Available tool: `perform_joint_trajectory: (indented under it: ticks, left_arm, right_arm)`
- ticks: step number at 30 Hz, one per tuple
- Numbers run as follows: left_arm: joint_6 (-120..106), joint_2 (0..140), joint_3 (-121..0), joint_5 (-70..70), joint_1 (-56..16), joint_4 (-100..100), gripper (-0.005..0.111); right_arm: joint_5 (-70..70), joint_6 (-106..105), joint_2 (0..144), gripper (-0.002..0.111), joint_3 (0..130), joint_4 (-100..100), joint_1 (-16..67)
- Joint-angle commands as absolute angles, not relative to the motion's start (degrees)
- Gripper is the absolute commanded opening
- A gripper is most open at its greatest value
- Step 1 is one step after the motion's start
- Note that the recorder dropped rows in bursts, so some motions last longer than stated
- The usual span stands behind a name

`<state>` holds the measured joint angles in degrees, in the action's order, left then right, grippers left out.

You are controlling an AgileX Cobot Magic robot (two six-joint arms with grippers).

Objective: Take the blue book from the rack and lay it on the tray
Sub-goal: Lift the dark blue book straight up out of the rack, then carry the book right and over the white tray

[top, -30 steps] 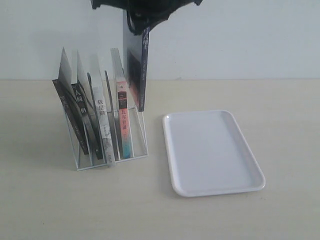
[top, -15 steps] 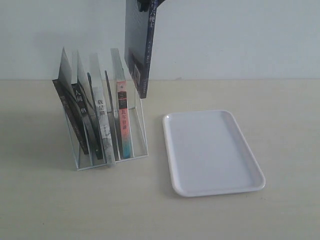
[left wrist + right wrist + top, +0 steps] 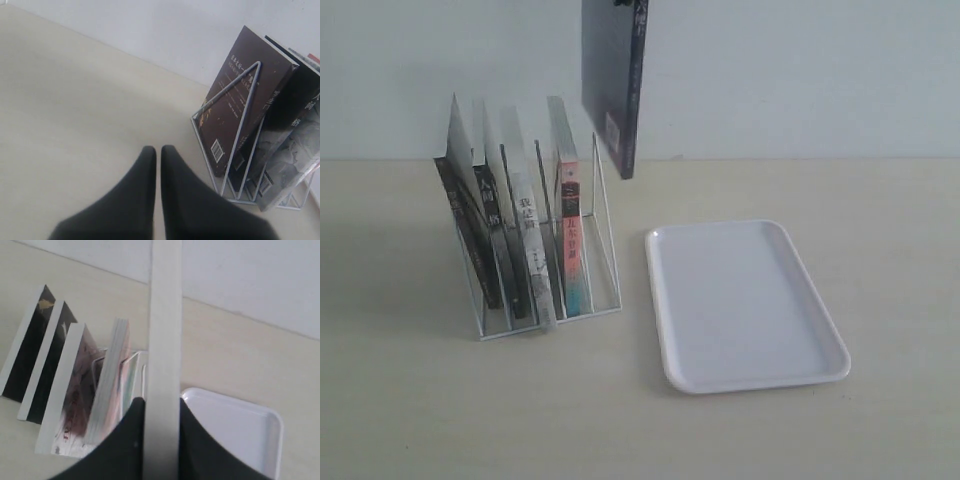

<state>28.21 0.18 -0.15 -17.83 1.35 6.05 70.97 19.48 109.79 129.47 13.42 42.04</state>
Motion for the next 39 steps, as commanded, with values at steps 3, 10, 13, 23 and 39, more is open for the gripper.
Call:
perform_joint_trajectory:
  ticks: [3,10,13,23,39]
  left_arm:
    - [27.9,0.0,0.0,-17.6,1.5,5.6,0.004]
    - [27.9,0.0,0.0,-17.6,1.5,5.6,0.004]
    - [27.9,0.0,0.0,-17.6,1.5,5.6,0.004]
    - [27.9,0.0,0.0,-17.6,1.5,5.6,0.004]
    - [27.8,0.0,0.0,-17.6,1.5,5.6,0.004]
  right_arm:
    - [70.0,16.3,100.8,0.0,129.8,18.5,41.6]
    - [70.0,14.8,94.9,0.0,129.7,20.2,41.6]
    - [70.0,14.8,92.4,0.0,126.9,23.2,41.6]
    - [70.0,15.5,78.0,0.0,96.9,31.6,36.9]
    - [47.6,-62.7,80.7,0.0,74.4,4.1,19.9]
